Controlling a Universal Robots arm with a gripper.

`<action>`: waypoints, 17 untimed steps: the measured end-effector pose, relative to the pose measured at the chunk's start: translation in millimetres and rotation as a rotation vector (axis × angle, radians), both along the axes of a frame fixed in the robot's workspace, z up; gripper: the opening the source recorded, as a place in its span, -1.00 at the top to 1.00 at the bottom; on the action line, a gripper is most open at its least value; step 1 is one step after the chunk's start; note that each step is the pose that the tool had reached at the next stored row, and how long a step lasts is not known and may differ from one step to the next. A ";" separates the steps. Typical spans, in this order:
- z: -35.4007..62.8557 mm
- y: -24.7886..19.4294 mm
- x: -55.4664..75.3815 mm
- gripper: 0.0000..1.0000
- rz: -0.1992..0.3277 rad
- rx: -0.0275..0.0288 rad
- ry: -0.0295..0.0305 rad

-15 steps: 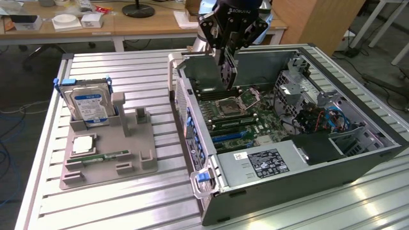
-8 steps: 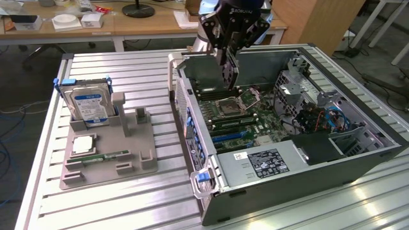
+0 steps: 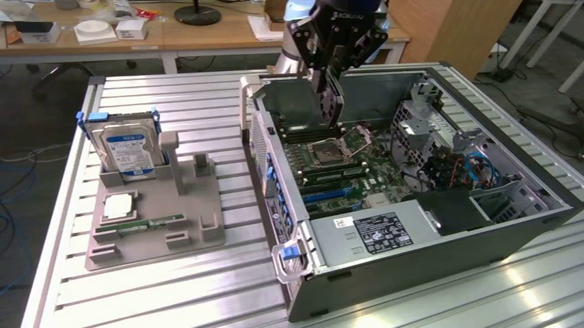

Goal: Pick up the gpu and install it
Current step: 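Pick up the gpu and move the gpu toward the slot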

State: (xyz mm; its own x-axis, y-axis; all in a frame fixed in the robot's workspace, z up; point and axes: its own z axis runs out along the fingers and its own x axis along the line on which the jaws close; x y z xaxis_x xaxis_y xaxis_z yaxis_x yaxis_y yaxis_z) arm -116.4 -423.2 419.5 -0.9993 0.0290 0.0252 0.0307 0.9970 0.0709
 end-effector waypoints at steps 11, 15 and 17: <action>-0.1 0.0 6.4 0.47 0.000 0.0001 -0.0001; 0.0 -0.1 10.0 0.47 0.000 0.0000 0.0000; 0.0 -0.1 11.2 0.47 0.000 0.0000 0.0000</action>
